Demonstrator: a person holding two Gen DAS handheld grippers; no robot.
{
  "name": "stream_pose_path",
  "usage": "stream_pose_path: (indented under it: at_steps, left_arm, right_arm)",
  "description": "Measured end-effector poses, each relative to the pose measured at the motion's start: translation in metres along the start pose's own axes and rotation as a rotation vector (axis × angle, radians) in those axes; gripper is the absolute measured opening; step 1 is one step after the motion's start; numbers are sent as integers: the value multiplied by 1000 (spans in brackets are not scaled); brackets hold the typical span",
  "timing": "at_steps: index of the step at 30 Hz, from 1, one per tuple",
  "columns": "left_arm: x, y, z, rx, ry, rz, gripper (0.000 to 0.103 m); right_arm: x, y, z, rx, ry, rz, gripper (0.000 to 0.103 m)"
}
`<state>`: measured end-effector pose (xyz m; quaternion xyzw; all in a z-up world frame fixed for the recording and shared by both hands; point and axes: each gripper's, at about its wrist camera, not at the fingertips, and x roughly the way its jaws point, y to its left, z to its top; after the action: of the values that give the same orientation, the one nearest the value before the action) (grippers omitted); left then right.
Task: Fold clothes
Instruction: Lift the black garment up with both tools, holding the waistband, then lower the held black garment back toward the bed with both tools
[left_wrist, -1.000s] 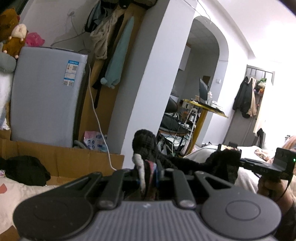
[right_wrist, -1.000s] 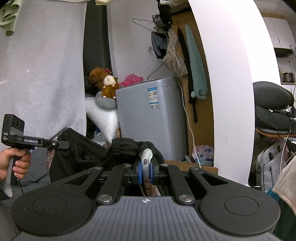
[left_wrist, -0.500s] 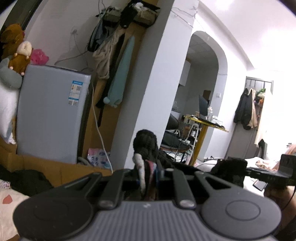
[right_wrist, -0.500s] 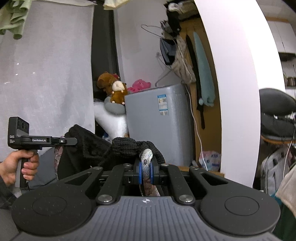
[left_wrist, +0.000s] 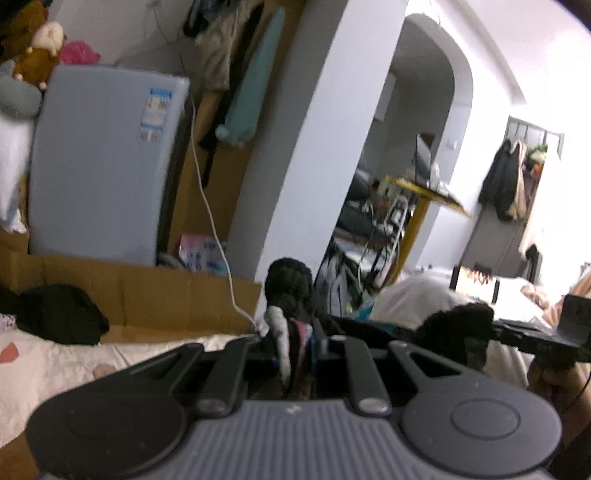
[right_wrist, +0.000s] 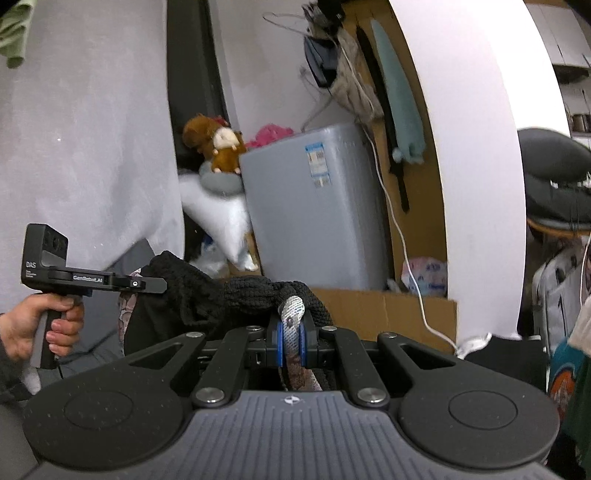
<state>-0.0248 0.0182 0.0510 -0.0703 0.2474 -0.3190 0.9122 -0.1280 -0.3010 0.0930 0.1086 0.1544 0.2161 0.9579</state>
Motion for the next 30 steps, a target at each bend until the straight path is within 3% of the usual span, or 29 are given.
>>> stream_pose_path:
  at_steps: [8,12,30]
  left_arm:
    - [23,22,-8,-34,69,57,15]
    - [30,32,-11,-36,85,78,15]
    - [89,109,-24,-90,136,163,15]
  right_arm:
    - [29,-19,-21,-10,26,-18,9]
    - [53,-20,-26,-89,45,-36,9]
    - [165,-45,-43,-29,126,-33,9]
